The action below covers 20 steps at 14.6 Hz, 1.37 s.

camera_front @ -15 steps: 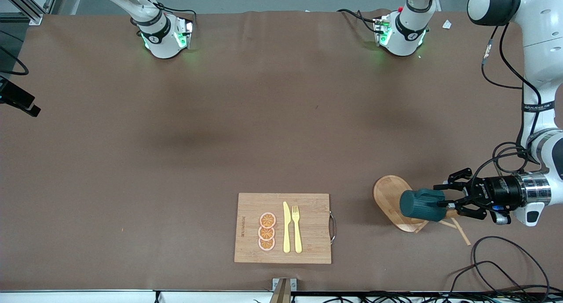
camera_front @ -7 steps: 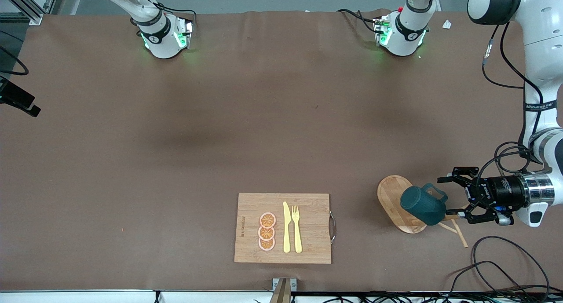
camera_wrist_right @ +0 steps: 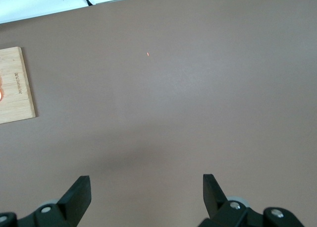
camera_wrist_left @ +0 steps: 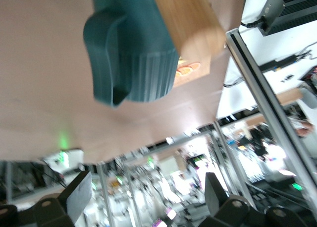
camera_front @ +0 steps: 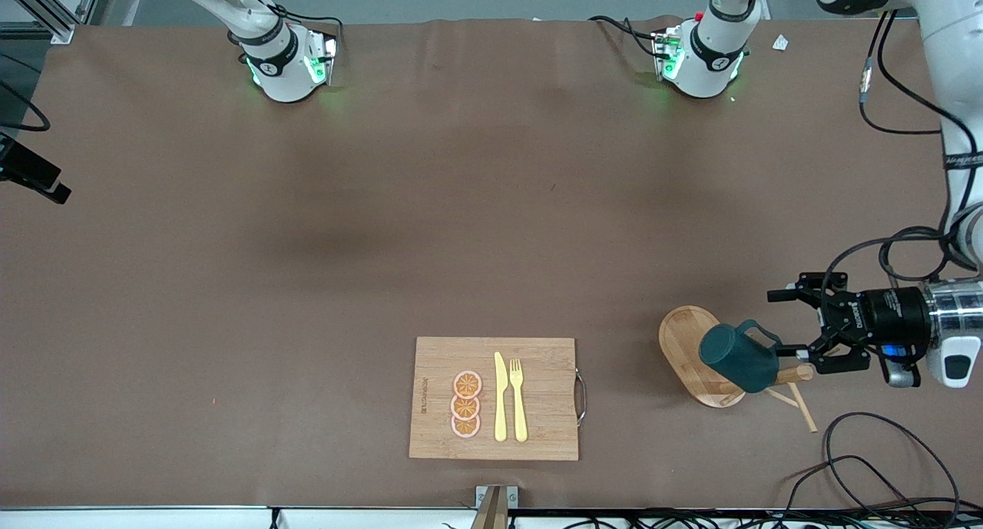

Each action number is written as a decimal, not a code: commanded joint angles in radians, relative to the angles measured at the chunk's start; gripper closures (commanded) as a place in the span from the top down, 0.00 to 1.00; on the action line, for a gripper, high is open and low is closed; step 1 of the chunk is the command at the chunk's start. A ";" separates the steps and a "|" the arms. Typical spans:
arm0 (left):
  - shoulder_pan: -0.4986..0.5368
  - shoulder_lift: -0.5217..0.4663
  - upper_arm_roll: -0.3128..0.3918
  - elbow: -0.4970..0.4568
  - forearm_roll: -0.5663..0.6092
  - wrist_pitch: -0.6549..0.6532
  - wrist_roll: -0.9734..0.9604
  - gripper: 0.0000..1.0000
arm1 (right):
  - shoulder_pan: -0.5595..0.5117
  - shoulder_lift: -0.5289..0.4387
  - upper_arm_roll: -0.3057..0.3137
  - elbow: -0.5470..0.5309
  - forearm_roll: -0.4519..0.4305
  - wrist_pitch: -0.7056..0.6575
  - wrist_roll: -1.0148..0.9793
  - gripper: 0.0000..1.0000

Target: Pass cup and hang on rack

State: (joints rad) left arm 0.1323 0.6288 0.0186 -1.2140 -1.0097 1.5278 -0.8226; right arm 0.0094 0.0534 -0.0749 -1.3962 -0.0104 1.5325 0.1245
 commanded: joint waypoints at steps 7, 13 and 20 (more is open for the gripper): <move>-0.126 -0.230 -0.063 -0.027 0.697 0.020 0.267 1.00 | -0.011 -0.004 0.009 0.006 0.010 -0.011 -0.002 1.00; -0.102 -0.351 -0.138 -0.030 0.947 0.009 0.523 1.00 | -0.009 -0.003 0.009 0.006 0.010 -0.011 0.001 1.00; -0.086 -0.658 -0.077 -0.324 0.970 0.009 0.717 1.00 | -0.009 -0.004 0.010 0.006 0.010 -0.012 0.001 1.00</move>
State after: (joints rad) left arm 0.0507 0.1110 -0.0555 -1.3712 -0.0721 1.5198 -0.1202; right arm 0.0094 0.0534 -0.0735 -1.3962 -0.0104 1.5319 0.1244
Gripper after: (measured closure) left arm 0.000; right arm 0.000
